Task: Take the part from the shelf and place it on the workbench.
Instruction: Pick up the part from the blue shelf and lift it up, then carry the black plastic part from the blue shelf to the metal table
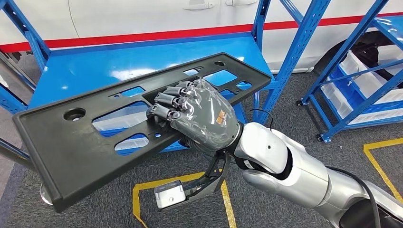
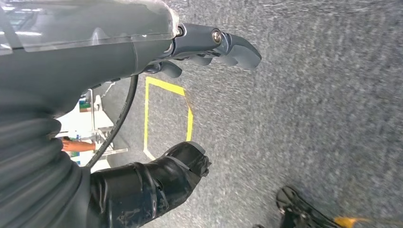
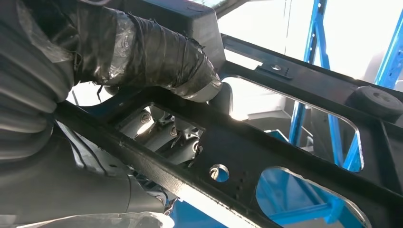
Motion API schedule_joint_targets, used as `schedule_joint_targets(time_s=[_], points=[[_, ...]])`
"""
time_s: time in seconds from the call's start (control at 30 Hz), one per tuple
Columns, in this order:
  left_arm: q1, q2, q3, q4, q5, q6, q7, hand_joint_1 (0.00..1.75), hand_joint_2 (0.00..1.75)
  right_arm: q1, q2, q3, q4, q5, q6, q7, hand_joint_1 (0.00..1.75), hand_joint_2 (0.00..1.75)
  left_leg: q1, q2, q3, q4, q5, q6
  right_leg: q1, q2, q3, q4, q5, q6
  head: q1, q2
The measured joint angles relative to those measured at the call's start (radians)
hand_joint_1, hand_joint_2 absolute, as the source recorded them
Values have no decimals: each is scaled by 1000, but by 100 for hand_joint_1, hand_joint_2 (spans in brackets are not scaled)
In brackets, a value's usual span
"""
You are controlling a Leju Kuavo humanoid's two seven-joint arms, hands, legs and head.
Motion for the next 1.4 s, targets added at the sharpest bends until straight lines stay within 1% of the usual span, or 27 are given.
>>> schedule_joint_targets(time_s=[0.07,0.13,0.2,0.27,0.3,0.33,0.4,0.43,0.47,0.5,0.57,0.63,0.7,0.77,0.8,0.87,0.93,0.97,1.0,1.03,1.1,1.17,1.2,1.27,1.3,1.33,1.4], points=[[0,-1,0,0,0,0,-1,0,175,-2,-2,-4,1,0,0,0,175,175,-4,0,-20,1,17,-1,10,0,102,-117,44,-18,0,0],[1,-3,0,0,0,-1,-2,0,175,-6,-2,-9,1,0,0,0,175,175,-5,0,-31,0,33,-7,19,-2,195,-251,42,-33,-1,0],[1,-5,0,1,-1,-1,-2,0,175,-10,-2,-10,1,0,0,0,175,175,-1,1,-35,-6,52,-18,24,-4,221,-306,39,-37,0,0],[2,-4,0,1,-2,-1,-2,0,175,-11,-3,-11,2,0,1,0,175,175,1,-1,-40,-11,59,-29,21,-6,213,-321,61,-41,0,0],[2,-4,0,1,-3,0,-2,0,175,-12,-3,-11,3,-1,2,0,175,175,1,-3,-48,2,40,-34,17,-8,208,-330,73,-44,-1,0],[3,-3,0,1,-3,0,-2,0,175,-14,-3,-11,3,-1,4,0,175,175,1,-4,-61,36,4,-40,13,-10,200,-336,85,-47,-3,0],[4,-2,0,1,-3,2,-3,0,175,-17,-2,-12,5,-3,11,1,175,175,7,-5,-97,156,-92,-52,7,-10,175,-335,106,-49,-5,0],[4,-2,0,1,-3,1,-4,0,175,-19,-2,-12,6,-5,14,2,175,175,10,-5,-110,217,-121,-59,5,-10,159,-330,115,-47,-5,0],[4,-2,0,1,-3,1,-4,0,175,-22,-2,-12,8,-6,17,4,175,175,14,-5,-112,256,-126,-65,2,-10,142,-324,123,-44,-5,0],[3,-2,0,1,-3,1,-5,0,175,-25,-2,-12,11,-8,19,5,175,175,19,-5,-99,266,-110,-71,-1,-10,125,-316,129,-40,-5,0],[3,-2,0,1,-2,0,-5,0,175,-37,-2,-12,15,-12,24,10,175,175,28,-5,-27,188,-62,-83,-8,-11,92,-295,139,-30,-6,0],[0,-1,0,1,-2,0,-6,0,175,-52,0,-14,20,-16,29,17,175,175,28,-10,55,71,-64,-88,-9,-11,66,-277,148,-17,-6,0],[-2,0,0,1,-2,0,-7,0,175,-65,2,-17,24,-21,32,21,175,175,22,-16,80,20,-82,-76,-8,-10,54,-271,161,-3,-6,0],[-1,0,0,1,-2,-1,-8,0,175,-74,2,-21,30,-25,34,23,175,175,21,-15,68,17,-72,-54,-9,-10,47,-267,165,9,-5,0],[-1,-1,0,1,-2,-1,-8,0,175,-76,2,-22,32,-26,34,24,175,175,21,-13,61,18,-64,-43,-10,-10,40,-254,147,13,-4,0],[-1,-1,0,1,-2,-1,-8,0,175,-80,2,-24,37,-28,35,25,175,175,20,-10,41,16,-45,-22,-10,-9,14,-172,62,17,-2,0],[-1,-1,0,1,-1,-1,-8,0,175,-86,2,-26,41,-31,36,27,175,175,15,-10,16,17,-25,-13,-8,-8,-15,-49,-24,15,0,0],[-1,-2,0,1,0,-1,-8,0,175,-88,2,-27,43,-32,36,28,175,175,11,-10,2,18,-15,-11,-7,-7,-18,-5,-40,12,0,0],[0,-2,0,1,1,-1,-8,0,175,-89,2,-27,46,-34,36,29,175,175,7,-10,-12,18,-5,-11,-4,-7,-7,11,-35,7,0,0],[0,-2,0,1,1,-1,-8,0,175,-89,2,-28,49,-35,37,31,175,175,3,-11,-24,19,6,-10,-1,-6,21,-5,-13,0,-1,0],[0,-3,0,1,2,0,-7,0,175,-93,2,-28,54,-38,38,33,175,175,-3,-12,-45,19,24,-11,11,-6,116,-120,28,-23,-1,0],[1,-3,0,1,3,0,-7,0,175,-100,4,-29,58,-41,39,35,175,175,-3,-11,-55,16,44,-18,20,-7,195,-243,27,-37,-2,0],[1,-4,0,1,3,0,-6,0,175,-104,4,-30,60,-42,40,35,175,175,-1,-11,-57,11,56,-23,23,-7,210,-274,22,-40,-1,0],[1,-3,0,2,4,0,-6,0,175,-108,4,-31,65,-44,43,35,175,175,3,-11,-58,-1,75,-35,23,-7,208,-295,42,-43,2,0],[1,-3,0,2,4,0,-5,0,175,-110,5,-31,67,-46,45,35,175,175,4,-12,-63,1,67,-41,20,-8,204,-304,55,-47,2,0],[2,-2,0,2,5,0,-5,0,175,-111,6,-32,70,-49,47,36,175,175,5,-13,-71,20,38,-46,17,-8,195,-312,70,-51,2,0],[3,-1,0,2,5,0,-4,0,175,-113,9,-32,74,-56,51,38,175,175,6,-13,-96,113,-65,-57,13,-2,167,-316,100,-57,0,0]])
